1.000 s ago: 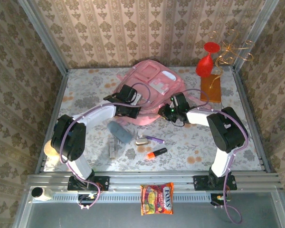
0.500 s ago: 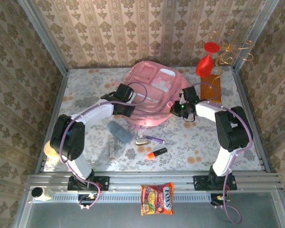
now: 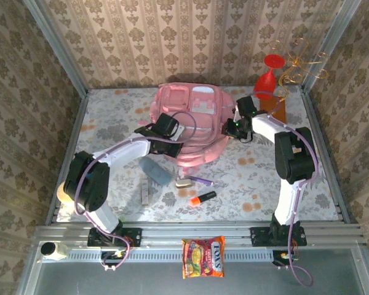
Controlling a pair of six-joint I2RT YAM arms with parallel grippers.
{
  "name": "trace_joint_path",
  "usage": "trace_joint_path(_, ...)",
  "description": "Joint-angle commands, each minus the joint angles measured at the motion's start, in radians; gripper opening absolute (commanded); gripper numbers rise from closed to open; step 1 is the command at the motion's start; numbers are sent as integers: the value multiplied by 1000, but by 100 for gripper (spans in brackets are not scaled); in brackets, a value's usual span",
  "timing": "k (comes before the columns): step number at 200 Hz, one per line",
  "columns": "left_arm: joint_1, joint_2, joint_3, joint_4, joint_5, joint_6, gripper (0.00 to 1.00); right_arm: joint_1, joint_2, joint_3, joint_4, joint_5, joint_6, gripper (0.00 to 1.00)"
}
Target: Pack books, pencil case, and school supplies into a backpack
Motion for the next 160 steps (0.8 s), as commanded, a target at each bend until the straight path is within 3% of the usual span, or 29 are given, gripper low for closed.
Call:
trace_joint_path(1, -14, -1, 25, 34, 56, -60, 0, -4, -81, -27, -37, 25, 0, 46)
trace_joint_path(18, -22, 3, 31, 53, 46, -76, 0, -3, -185, -148, 12, -17, 66, 60)
trace_joint_path(40, -28, 14, 31, 79, 57, -85, 0, 17, -297, -333, 142, -116, 202, 69)
trace_joint_path(63, -31, 28, 31, 90, 65, -84, 0, 88, -357, -446, 256, -135, 313, 74)
trace_joint_path(105, -38, 30, 34, 73, 48, -66, 0, 182, -307, -447, 393, -100, 416, 73)
trace_joint_path(135, -40, 22, 31, 58, 22, -52, 0, 208, -253, -401, 396, -91, 415, 70)
trace_joint_path(160, -40, 21, 31, 46, -4, -41, 0, 208, -216, -389, 359, -47, 378, 55)
